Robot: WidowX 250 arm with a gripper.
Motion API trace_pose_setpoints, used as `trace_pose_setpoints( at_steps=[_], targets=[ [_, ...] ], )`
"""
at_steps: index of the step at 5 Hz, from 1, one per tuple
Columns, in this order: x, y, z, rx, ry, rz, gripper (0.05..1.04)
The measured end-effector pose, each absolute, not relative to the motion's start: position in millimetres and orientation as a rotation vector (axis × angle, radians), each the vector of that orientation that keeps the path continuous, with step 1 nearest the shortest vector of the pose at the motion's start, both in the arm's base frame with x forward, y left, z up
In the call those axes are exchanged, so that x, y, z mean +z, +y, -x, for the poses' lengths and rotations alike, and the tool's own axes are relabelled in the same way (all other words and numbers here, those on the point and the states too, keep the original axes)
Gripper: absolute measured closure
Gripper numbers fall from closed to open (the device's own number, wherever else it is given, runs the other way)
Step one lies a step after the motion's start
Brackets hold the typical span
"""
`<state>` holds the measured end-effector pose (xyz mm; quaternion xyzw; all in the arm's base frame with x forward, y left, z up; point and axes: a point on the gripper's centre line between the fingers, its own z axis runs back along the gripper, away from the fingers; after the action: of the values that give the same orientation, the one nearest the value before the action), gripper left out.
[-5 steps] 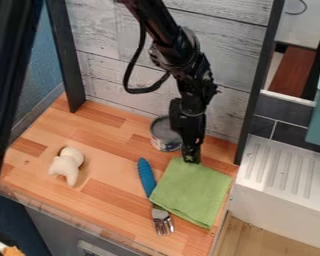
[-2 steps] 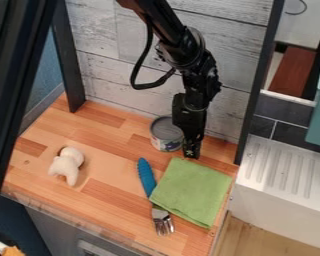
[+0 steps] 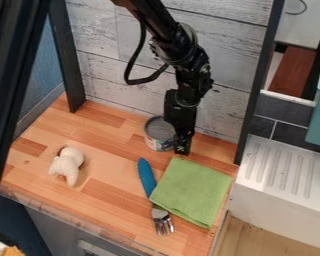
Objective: Move the can to the left side of the table
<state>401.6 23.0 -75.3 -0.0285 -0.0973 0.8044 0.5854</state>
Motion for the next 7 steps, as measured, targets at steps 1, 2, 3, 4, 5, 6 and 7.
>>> trace_pose_setpoints(
  at_steps=[1, 2, 3, 4, 5, 6, 7],
  targets=[
    [-80, 53, -392, 1.940, -0.261, 0.025, 0.085],
    [-84, 68, -382, 1.973, -0.277, -0.017, 0.084],
    [-80, 79, -374, 1.990, -0.305, -0.053, 0.084],
    [-72, 104, -368, 2.041, -0.354, -0.088, 0.084],
    [-69, 123, -362, 2.080, -0.370, -0.126, 0.084],
    [-62, 149, -360, 2.158, -0.395, -0.149, 0.084],
    [-64, 165, -355, 2.224, -0.398, -0.184, 0.084]
  ],
)
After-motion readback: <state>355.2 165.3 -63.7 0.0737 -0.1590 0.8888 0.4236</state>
